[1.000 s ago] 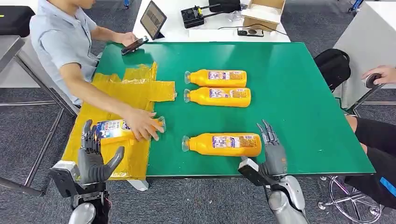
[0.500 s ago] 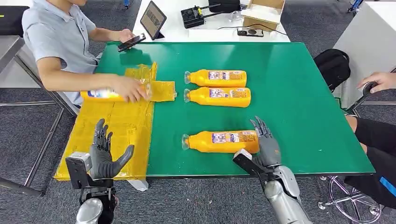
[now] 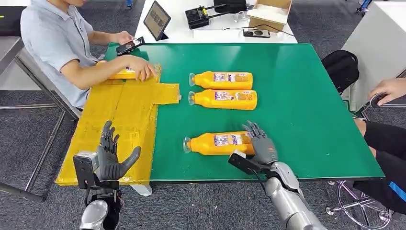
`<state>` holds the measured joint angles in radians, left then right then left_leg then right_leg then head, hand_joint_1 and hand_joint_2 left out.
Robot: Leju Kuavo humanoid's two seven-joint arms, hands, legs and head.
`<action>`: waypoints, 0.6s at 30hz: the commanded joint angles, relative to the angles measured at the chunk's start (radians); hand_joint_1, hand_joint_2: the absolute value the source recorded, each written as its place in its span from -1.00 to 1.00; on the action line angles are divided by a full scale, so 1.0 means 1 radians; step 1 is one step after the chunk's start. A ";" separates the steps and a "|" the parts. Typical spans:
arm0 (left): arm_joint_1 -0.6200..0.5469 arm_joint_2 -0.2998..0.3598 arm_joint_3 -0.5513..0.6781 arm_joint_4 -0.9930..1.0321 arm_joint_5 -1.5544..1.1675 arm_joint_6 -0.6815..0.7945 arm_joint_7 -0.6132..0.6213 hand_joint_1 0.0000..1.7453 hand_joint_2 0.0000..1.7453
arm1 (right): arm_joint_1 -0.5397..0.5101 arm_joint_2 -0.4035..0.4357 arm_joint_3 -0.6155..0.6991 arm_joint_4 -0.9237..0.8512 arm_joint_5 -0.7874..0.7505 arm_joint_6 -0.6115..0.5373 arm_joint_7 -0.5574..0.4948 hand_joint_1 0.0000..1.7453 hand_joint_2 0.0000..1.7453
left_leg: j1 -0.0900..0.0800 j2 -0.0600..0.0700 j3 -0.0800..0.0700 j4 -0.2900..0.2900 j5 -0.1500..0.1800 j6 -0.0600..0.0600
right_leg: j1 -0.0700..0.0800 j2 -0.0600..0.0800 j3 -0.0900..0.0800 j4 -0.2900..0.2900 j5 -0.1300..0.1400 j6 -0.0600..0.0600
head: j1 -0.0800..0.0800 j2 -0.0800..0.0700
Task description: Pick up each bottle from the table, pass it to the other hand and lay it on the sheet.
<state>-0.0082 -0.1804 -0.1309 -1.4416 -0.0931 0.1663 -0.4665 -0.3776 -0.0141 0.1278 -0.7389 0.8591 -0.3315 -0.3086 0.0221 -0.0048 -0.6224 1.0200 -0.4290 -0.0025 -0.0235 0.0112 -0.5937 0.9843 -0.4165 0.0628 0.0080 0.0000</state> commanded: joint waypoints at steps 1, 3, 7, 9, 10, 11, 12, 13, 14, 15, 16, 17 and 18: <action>-0.024 0.012 -0.010 0.055 -0.008 -0.001 0.007 -1.00 1.00 | -0.097 -0.001 0.104 0.198 0.032 0.083 0.064 -1.00 1.00 | 0.000 0.001 0.003 -0.001 0.000 0.001 | 0.000 0.000 0.003 -0.001 0.000 -0.002 | 0.000 0.000; -0.027 0.012 -0.007 0.057 -0.009 -0.004 0.007 -1.00 1.00 | -0.118 -0.007 0.124 0.230 0.035 0.133 0.081 1.00 1.00 | 0.000 0.001 0.004 -0.001 0.000 0.001 | 0.000 0.000 0.004 -0.001 0.000 -0.002 | 0.000 0.000; -0.026 0.013 -0.003 0.060 0.028 -0.048 0.029 -1.00 1.00 | -0.138 -0.011 0.140 0.253 0.034 0.171 0.094 1.00 1.00 | 0.000 0.003 0.008 -0.001 0.000 0.001 | 0.001 0.001 0.006 -0.002 0.000 -0.002 | 0.000 0.000; -0.025 0.014 -0.003 0.057 0.028 -0.049 0.028 -1.00 1.00 | -0.146 -0.013 0.142 0.261 0.026 0.185 0.089 1.00 1.00 | 0.000 0.003 0.010 -0.001 0.000 0.001 | 0.001 0.001 0.007 -0.002 0.001 -0.003 | 0.001 0.000; -0.025 0.014 -0.003 0.055 0.031 -0.053 0.024 -1.00 1.00 | -0.147 -0.010 0.131 0.259 -0.003 0.194 0.076 1.00 1.00 | 0.000 0.003 0.010 -0.001 0.000 0.001 | 0.001 0.001 0.007 -0.002 0.001 -0.003 | 0.000 0.000; -0.025 0.014 -0.003 0.055 0.031 -0.053 0.024 -1.00 1.00 | -0.147 -0.010 0.131 0.259 -0.003 0.194 0.076 1.00 1.00 | 0.000 0.003 0.011 -0.002 0.000 0.001 | 0.001 0.000 0.009 -0.003 0.001 -0.004 | 0.000 0.000; -0.025 0.014 -0.004 0.055 0.033 -0.056 0.023 -1.00 1.00 | -0.145 -0.007 0.120 0.255 -0.025 0.205 0.065 1.00 1.00 | 0.000 0.003 0.011 -0.002 0.000 0.001 | 0.001 0.000 0.008 -0.003 0.002 -0.005 | 0.000 0.000; -0.026 0.014 -0.003 0.056 0.038 -0.059 0.022 -1.00 1.00 | -0.140 -0.003 0.099 0.247 -0.058 0.216 0.039 1.00 1.00 | 0.000 0.003 0.011 -0.001 0.000 0.001 | 0.001 0.001 0.008 -0.002 0.002 -0.005 | 0.000 0.000; -0.026 0.014 -0.003 0.058 0.041 -0.060 0.021 -1.00 1.00 | -0.135 -0.001 0.093 0.238 -0.073 0.214 0.025 1.00 1.00 | 0.000 0.003 0.013 -0.002 0.000 0.001 | 0.001 -0.001 0.010 -0.003 0.002 -0.006 | 0.000 0.000; -0.026 0.013 -0.002 0.057 0.045 -0.060 0.018 -1.00 1.00 | -0.124 0.001 0.086 0.217 -0.093 0.197 0.003 1.00 1.00 | 0.000 0.003 0.013 -0.002 0.000 0.001 | 0.001 0.000 0.010 -0.003 0.002 -0.005 | 0.000 0.000; -0.025 0.011 -0.001 0.055 0.051 -0.061 0.015 -1.00 1.00 | -0.117 0.004 0.077 0.202 -0.114 0.188 -0.020 1.00 1.00 | 0.000 0.002 0.014 -0.002 0.000 0.001 | 0.001 -0.001 0.011 -0.003 0.001 -0.006 | 0.000 0.000; -0.025 0.011 -0.001 0.055 0.051 -0.061 0.015 -1.00 1.00 | -0.117 0.004 0.077 0.202 -0.114 0.188 -0.020 1.00 1.00 | 0.000 0.002 0.014 -0.002 0.000 0.001 | 0.001 0.000 0.011 -0.003 0.001 -0.005 | 0.000 0.000; -0.022 0.012 -0.004 0.050 0.054 -0.064 0.012 -1.00 1.00 | -0.106 0.009 0.069 0.181 -0.135 0.184 -0.034 1.00 1.00 | 0.000 0.003 0.014 -0.001 0.000 0.001 | 0.001 0.001 0.011 -0.002 0.001 -0.005 | 0.000 0.000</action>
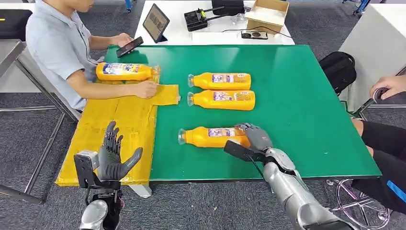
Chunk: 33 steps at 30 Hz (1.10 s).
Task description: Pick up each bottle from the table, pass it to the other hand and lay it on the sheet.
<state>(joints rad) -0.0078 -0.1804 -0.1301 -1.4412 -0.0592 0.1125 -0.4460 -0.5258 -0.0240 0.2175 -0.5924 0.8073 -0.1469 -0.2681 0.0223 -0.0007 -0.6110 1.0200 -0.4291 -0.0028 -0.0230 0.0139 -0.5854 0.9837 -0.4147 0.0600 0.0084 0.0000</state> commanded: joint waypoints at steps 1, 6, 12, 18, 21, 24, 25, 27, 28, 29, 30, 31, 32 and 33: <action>-0.021 0.013 -0.007 0.047 0.022 -0.012 -0.011 -1.00 1.00 | 0.049 0.024 -0.035 0.019 -0.106 -0.008 -0.093 1.00 1.00 | 0.000 -0.001 0.003 -0.002 0.000 0.001 | 0.001 -0.003 0.004 -0.002 -0.001 -0.003 | 0.000 0.000; -0.004 0.009 -0.044 0.014 0.020 -0.004 -0.049 -1.00 1.00 | 0.100 0.053 -0.097 -0.110 -0.229 -0.076 -0.185 1.00 1.00 | 0.000 -0.002 0.003 -0.002 0.000 0.002 | 0.001 -0.004 0.004 -0.002 -0.001 -0.004 | 0.000 0.000; 0.019 -0.008 -0.081 -0.010 0.042 0.002 -0.071 -1.00 1.00 | 0.164 0.094 -0.165 -0.256 -0.344 -0.152 -0.275 1.00 1.00 | 0.000 -0.003 -0.003 0.000 -0.001 0.002 | 0.000 -0.002 -0.001 0.001 -0.002 -0.003 | 0.000 0.000; 0.064 -0.025 -0.127 -0.025 0.018 0.041 -0.131 -1.00 1.00 | 0.255 0.128 -0.196 -0.436 -0.432 -0.204 -0.335 1.00 1.00 | 0.000 -0.003 -0.006 -0.001 -0.001 0.001 | 0.000 -0.002 -0.004 0.000 -0.001 -0.002 | 0.000 0.000; 0.101 -0.031 -0.189 -0.065 0.012 0.046 -0.143 -1.00 1.00 | 0.316 0.153 -0.204 -0.558 -0.472 -0.234 -0.356 1.00 1.00 | -0.001 -0.003 -0.006 0.000 -0.002 0.001 | 0.000 -0.003 -0.003 0.001 -0.003 -0.003 | 0.000 0.000; 0.105 -0.022 -0.227 -0.049 0.003 0.067 -0.125 -1.00 1.00 | 0.354 0.168 -0.202 -0.624 -0.511 -0.241 -0.385 1.00 1.00 | -0.001 -0.004 -0.008 0.000 -0.002 0.001 | 0.000 -0.003 -0.005 0.001 -0.002 -0.002 | 0.000 0.000; 0.104 -0.021 -0.234 -0.038 0.004 0.071 -0.125 -1.00 1.00 | 0.364 0.172 -0.193 -0.640 -0.514 -0.236 -0.384 1.00 1.00 | -0.001 -0.004 -0.006 0.000 -0.002 0.001 | 0.000 -0.003 -0.004 0.001 -0.003 -0.003 | 0.000 0.000; 0.104 -0.016 -0.248 -0.024 0.013 0.077 -0.121 -1.00 1.00 | 0.377 0.168 -0.140 -0.647 -0.515 -0.175 -0.360 1.00 1.00 | -0.001 -0.004 -0.006 -0.001 -0.002 0.002 | 0.000 -0.004 -0.003 0.000 -0.003 -0.003 | 0.000 0.000; 0.104 -0.014 -0.250 -0.022 0.014 0.077 -0.121 -1.00 1.00 | 0.380 0.173 -0.131 -0.644 -0.514 -0.173 -0.360 1.00 1.00 | -0.001 -0.003 -0.008 -0.001 -0.001 0.001 | 0.000 -0.003 -0.005 0.000 -0.002 -0.002 | 0.000 0.000; 0.102 -0.009 -0.261 -0.023 0.017 0.072 -0.123 -1.00 1.00 | 0.379 0.162 -0.092 -0.633 -0.491 -0.153 -0.354 1.00 1.00 | -0.001 -0.003 -0.009 -0.001 -0.001 0.001 | 0.000 -0.001 -0.007 0.000 -0.001 -0.002 | 0.000 0.000; 0.100 -0.006 -0.271 -0.025 0.018 0.064 -0.123 -1.00 1.00 | 0.381 0.162 -0.065 -0.627 -0.472 -0.145 -0.354 1.00 1.00 | 0.000 -0.002 -0.007 -0.001 -0.001 0.001 | 0.000 -0.001 -0.006 0.000 -0.002 -0.002 | 0.000 0.000; 0.097 -0.003 -0.285 -0.026 0.020 0.053 -0.119 -1.00 1.00 | 0.384 0.164 -0.028 -0.617 -0.440 -0.147 -0.368 1.00 1.00 | 0.000 -0.002 -0.008 -0.001 -0.001 0.001 | 0.000 -0.001 -0.006 0.000 -0.001 -0.002 | 0.000 0.000; 0.092 0.001 -0.303 -0.026 0.019 0.038 -0.116 -1.00 1.00 | 0.388 0.167 0.007 -0.611 -0.412 -0.146 -0.380 1.00 1.00 | -0.001 -0.003 -0.007 -0.001 -0.001 0.001 | 0.000 -0.002 -0.005 0.000 -0.002 -0.003 | 0.000 0.000; 0.090 -0.001 -0.310 -0.024 0.019 0.034 -0.115 -1.00 1.00 | 0.392 0.174 0.022 -0.608 -0.397 -0.156 -0.384 1.00 1.00 | 0.000 -0.002 -0.008 -0.001 -0.001 0.001 | 0.000 -0.001 -0.007 0.000 -0.001 -0.002 | 0.000 0.000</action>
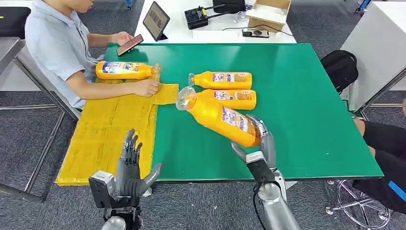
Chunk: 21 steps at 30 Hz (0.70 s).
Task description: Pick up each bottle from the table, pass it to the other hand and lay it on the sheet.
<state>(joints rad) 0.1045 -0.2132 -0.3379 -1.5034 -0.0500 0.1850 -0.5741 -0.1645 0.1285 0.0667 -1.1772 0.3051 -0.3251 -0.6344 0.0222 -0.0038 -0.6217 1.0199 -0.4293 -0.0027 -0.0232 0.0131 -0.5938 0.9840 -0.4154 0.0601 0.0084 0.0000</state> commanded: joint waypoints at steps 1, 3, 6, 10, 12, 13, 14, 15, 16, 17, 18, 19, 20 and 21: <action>-0.029 0.030 -0.115 0.044 0.012 -0.047 0.019 -1.00 1.00 | 0.037 0.031 0.206 -0.017 0.124 0.016 -0.023 1.00 1.00 | 0.000 0.002 0.004 -0.001 -0.001 0.001 | 0.000 0.000 0.004 -0.001 -0.001 -0.003 | 0.000 0.000; -0.035 0.028 -0.126 0.048 0.014 -0.051 0.022 -1.00 1.00 | 0.041 0.042 0.240 -0.011 0.138 0.012 -0.022 1.00 1.00 | 0.000 0.002 0.005 -0.001 -0.002 0.001 | 0.001 0.000 0.004 -0.001 -0.001 -0.004 | 0.000 0.000; -0.049 0.025 -0.138 0.056 0.023 -0.055 0.023 -1.00 1.00 | 0.036 0.048 0.306 0.009 0.142 0.019 -0.015 1.00 1.00 | 0.000 0.001 0.003 -0.001 -0.001 0.001 | 0.000 -0.001 0.002 0.000 -0.001 -0.002 | 0.000 0.000; -0.050 0.025 -0.138 0.053 0.024 -0.056 0.024 -1.00 1.00 | 0.034 0.046 0.309 0.012 0.141 0.021 -0.015 1.00 1.00 | 0.000 0.001 0.004 -0.001 -0.001 0.001 | 0.000 0.000 0.004 -0.001 -0.001 -0.003 | 0.000 0.000; -0.058 0.011 -0.130 0.025 0.014 -0.045 -0.005 -1.00 1.00 | 0.020 0.053 0.340 0.040 0.138 0.035 0.001 1.00 1.00 | 0.000 0.000 0.005 -0.002 -0.001 0.002 | 0.001 -0.001 0.005 -0.001 -0.001 -0.003 | 0.000 0.000; -0.059 0.010 -0.135 0.002 -0.059 0.014 -0.053 -1.00 1.00 | 0.017 0.059 0.350 0.050 0.135 0.038 0.007 1.00 1.00 | 0.000 0.000 0.004 -0.001 -0.001 0.001 | 0.000 -0.001 0.003 -0.001 -0.001 -0.003 | 0.000 0.000; -0.057 0.016 -0.152 -0.024 -0.037 -0.027 -0.021 -1.00 1.00 | 0.014 0.065 0.357 0.069 0.132 0.024 0.013 1.00 1.00 | 0.000 0.001 0.002 0.000 -0.001 0.001 | 0.001 -0.001 0.002 0.000 -0.001 -0.002 | 0.000 0.000; -0.054 0.023 -0.161 -0.034 -0.006 -0.073 0.014 -1.00 1.00 | 0.013 0.070 0.354 0.083 0.120 0.015 0.012 1.00 1.00 | 0.000 0.002 0.004 0.000 -0.001 0.001 | 0.001 0.000 0.003 0.000 -0.001 -0.003 | 0.000 0.000; -0.051 0.026 -0.168 -0.037 0.001 -0.093 0.023 -1.00 1.00 | 0.011 0.071 0.352 0.096 0.115 0.008 0.010 1.00 1.00 | 0.000 0.002 0.002 0.000 -0.001 0.001 | 0.001 0.000 0.002 0.000 -0.001 -0.002 | 0.000 0.000; -0.050 0.029 -0.176 -0.035 0.009 -0.111 0.026 -1.00 1.00 | 0.004 0.072 0.353 0.117 0.111 0.006 0.009 1.00 1.00 | 0.000 0.001 0.002 0.000 -0.001 0.001 | 0.001 0.000 0.001 0.000 0.000 -0.002 | 0.000 0.000; -0.049 0.028 -0.177 -0.033 0.012 -0.114 0.027 -1.00 1.00 | 0.000 0.072 0.351 0.128 0.109 0.006 0.010 1.00 1.00 | 0.000 0.001 0.004 -0.001 -0.001 0.001 | 0.001 -0.001 0.004 -0.001 -0.001 -0.003 | 0.000 0.000; -0.048 0.025 -0.175 -0.029 0.011 -0.110 0.024 -1.00 1.00 | -0.004 0.077 0.348 0.147 0.104 0.009 0.013 1.00 1.00 | 0.000 0.000 0.004 -0.001 0.000 0.001 | 0.001 -0.001 0.003 -0.001 -0.001 -0.003 | 0.000 0.000; -0.052 0.022 -0.171 -0.029 0.007 -0.096 0.016 -1.00 1.00 | -0.008 0.084 0.354 0.169 0.103 0.019 0.013 1.00 1.00 | 0.000 0.000 0.003 -0.001 0.000 0.001 | 0.001 -0.001 0.003 -0.001 0.000 -0.002 | 0.000 0.000; -0.052 0.022 -0.171 -0.029 0.007 -0.096 0.016 -1.00 1.00 | -0.008 0.084 0.354 0.169 0.103 0.019 0.013 1.00 1.00 | 0.000 0.001 0.005 -0.002 -0.001 0.001 | 0.001 -0.001 0.005 -0.002 -0.001 -0.003 | 0.000 0.000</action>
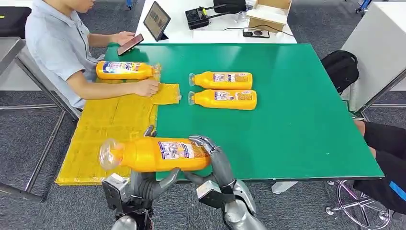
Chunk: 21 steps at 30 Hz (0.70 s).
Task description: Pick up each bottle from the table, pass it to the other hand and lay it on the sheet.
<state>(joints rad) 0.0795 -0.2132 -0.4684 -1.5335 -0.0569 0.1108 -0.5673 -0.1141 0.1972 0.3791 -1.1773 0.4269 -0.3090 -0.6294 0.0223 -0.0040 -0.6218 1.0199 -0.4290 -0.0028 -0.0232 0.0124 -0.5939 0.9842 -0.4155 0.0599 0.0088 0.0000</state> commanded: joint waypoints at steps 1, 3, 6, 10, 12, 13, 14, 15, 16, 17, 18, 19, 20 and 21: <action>-0.029 0.019 -0.034 0.000 0.014 -0.013 0.010 -1.00 1.00 | -0.055 0.023 0.047 0.178 -0.018 0.001 0.007 1.00 1.00 | 0.000 0.002 0.005 -0.001 -0.001 0.001 | 0.001 0.001 0.004 -0.001 -0.001 -0.003 | 0.000 0.000; -0.036 0.018 -0.031 -0.001 0.017 -0.004 0.009 -1.00 1.00 | -0.052 0.029 0.071 0.203 -0.011 0.013 0.011 1.00 1.00 | 0.000 0.001 0.003 -0.001 -0.001 0.001 | 0.000 0.001 0.002 -0.001 0.000 -0.002 | 0.000 0.000; -0.042 0.013 -0.022 -0.003 0.028 0.013 0.012 -1.00 1.00 | -0.048 0.034 0.101 0.239 -0.006 0.022 0.016 1.00 1.00 | 0.000 0.001 0.006 -0.002 -0.002 0.001 | 0.001 -0.001 0.006 -0.002 -0.001 -0.004 | -0.001 0.000; -0.047 0.015 -0.020 -0.003 0.035 0.017 0.014 0.90 1.00 | -0.051 0.033 0.121 0.264 0.004 0.022 0.018 1.00 1.00 | 0.000 0.001 0.005 -0.002 -0.001 0.001 | 0.001 0.000 0.004 -0.002 -0.001 -0.003 | 0.000 0.000; -0.047 0.015 -0.020 -0.003 0.035 0.017 0.014 0.90 1.00 | -0.051 0.033 0.121 0.264 0.004 0.022 0.018 1.00 1.00 | 0.000 0.000 0.002 -0.001 0.000 0.001 | 0.000 -0.001 0.002 -0.001 -0.001 -0.002 | -0.001 0.000; -0.047 0.015 -0.020 -0.003 0.035 0.017 0.014 0.90 1.00 | -0.051 0.033 0.121 0.264 0.004 0.022 0.018 1.00 1.00 | 0.000 -0.001 0.005 -0.001 -0.001 0.002 | 0.001 -0.002 0.005 -0.001 -0.001 -0.003 | 0.000 0.000; -0.047 0.015 -0.020 -0.003 0.035 0.017 0.014 0.90 1.00 | -0.051 0.033 0.121 0.264 0.004 0.022 0.018 1.00 1.00 | 0.000 -0.001 0.006 -0.002 -0.001 0.002 | 0.001 -0.003 0.006 -0.002 -0.002 -0.004 | -0.001 0.000; -0.046 0.016 -0.020 -0.003 0.035 0.017 0.014 0.90 1.00 | -0.053 0.033 0.121 0.263 0.004 0.022 0.018 1.00 1.00 | 0.000 0.000 0.004 -0.001 -0.001 0.001 | 0.001 -0.001 0.004 -0.001 -0.001 -0.003 | 0.000 0.000; -0.046 0.016 -0.020 -0.003 0.035 0.017 0.014 1.00 1.00 | -0.053 0.033 0.121 0.263 0.004 0.022 0.018 1.00 1.00 | 0.000 0.000 0.003 -0.001 0.000 0.001 | 0.001 -0.001 0.002 -0.001 -0.001 -0.002 | 0.000 0.000; -0.046 0.017 -0.020 -0.004 0.035 0.017 0.014 1.00 1.00 | -0.054 0.032 0.122 0.263 0.004 0.024 0.018 1.00 1.00 | 0.000 0.000 0.005 -0.002 -0.001 0.002 | 0.001 -0.002 0.005 -0.002 -0.001 -0.003 | -0.001 0.000; -0.046 0.021 -0.022 -0.008 0.016 0.030 0.006 1.00 1.00 | -0.056 0.030 0.125 0.262 0.006 0.027 0.024 1.00 1.00 | 0.000 -0.001 0.005 -0.001 -0.001 0.001 | 0.001 -0.002 0.004 -0.001 -0.001 -0.003 | 0.000 0.000; -0.046 0.022 -0.021 -0.007 0.006 0.038 0.005 1.00 1.00 | -0.059 0.030 0.125 0.258 0.008 0.024 0.028 1.00 1.00 | 0.000 -0.001 0.003 -0.001 0.000 0.001 | 0.001 -0.002 0.003 -0.001 -0.001 -0.002 | 0.000 0.000; -0.047 0.021 -0.021 -0.005 0.003 0.040 0.006 1.00 1.00 | -0.063 0.029 0.125 0.255 0.009 0.024 0.030 1.00 1.00 | 0.000 -0.001 0.005 -0.002 -0.001 0.001 | 0.001 -0.002 0.005 -0.002 -0.001 -0.003 | 0.000 0.000; -0.047 0.022 -0.021 -0.004 0.003 0.041 0.006 1.00 1.00 | -0.066 0.029 0.125 0.254 0.009 0.024 0.030 1.00 1.00 | 0.000 0.000 0.003 -0.001 -0.001 0.001 | 0.000 -0.001 0.003 -0.001 -0.001 -0.002 | -0.001 0.000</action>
<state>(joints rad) 0.0805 -0.2132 -0.4704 -1.5534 -0.0298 0.1354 -0.5573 -0.1480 0.2426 0.4513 -1.0105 0.4200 -0.2941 -0.6131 0.0224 -0.0037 -0.6219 1.0199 -0.4291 -0.0028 -0.0232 0.0127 -0.5944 0.9842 -0.4156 0.0598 0.0080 0.0000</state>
